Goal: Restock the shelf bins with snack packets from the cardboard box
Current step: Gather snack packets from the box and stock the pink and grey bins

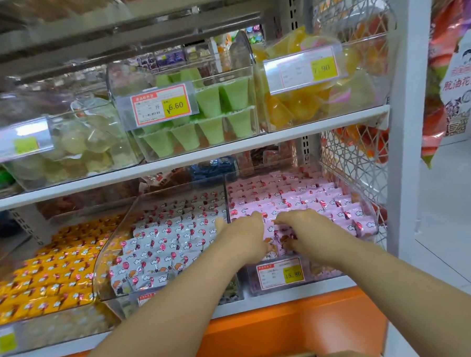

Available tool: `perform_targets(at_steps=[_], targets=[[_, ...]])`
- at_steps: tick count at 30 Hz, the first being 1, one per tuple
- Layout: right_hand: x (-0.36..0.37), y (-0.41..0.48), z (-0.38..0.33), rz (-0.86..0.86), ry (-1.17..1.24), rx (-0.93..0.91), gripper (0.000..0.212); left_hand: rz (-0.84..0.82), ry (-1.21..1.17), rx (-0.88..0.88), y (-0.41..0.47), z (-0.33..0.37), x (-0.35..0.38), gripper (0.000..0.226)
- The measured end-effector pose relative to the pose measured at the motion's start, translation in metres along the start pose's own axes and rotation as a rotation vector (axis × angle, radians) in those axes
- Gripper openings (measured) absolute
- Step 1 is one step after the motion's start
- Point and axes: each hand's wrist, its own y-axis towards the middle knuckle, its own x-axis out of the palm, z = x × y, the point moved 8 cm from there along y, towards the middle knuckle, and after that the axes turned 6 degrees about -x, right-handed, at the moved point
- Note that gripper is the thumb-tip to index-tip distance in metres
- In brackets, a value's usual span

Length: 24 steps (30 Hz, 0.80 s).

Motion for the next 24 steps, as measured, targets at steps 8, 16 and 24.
perform_targets(at_steps=[8,16,24], targets=[[-0.001,-0.002,0.002,0.030,0.006,-0.002,0.034,0.092,-0.064,-0.039,-0.002,-0.008,0.006,0.042],[0.003,0.001,0.001,-0.007,-0.005,-0.011,0.034,0.059,-0.003,-0.009,0.002,-0.001,0.017,0.044],[0.006,-0.004,-0.001,0.038,0.038,0.022,0.039,0.035,-0.001,-0.055,0.001,0.002,0.012,0.056]])
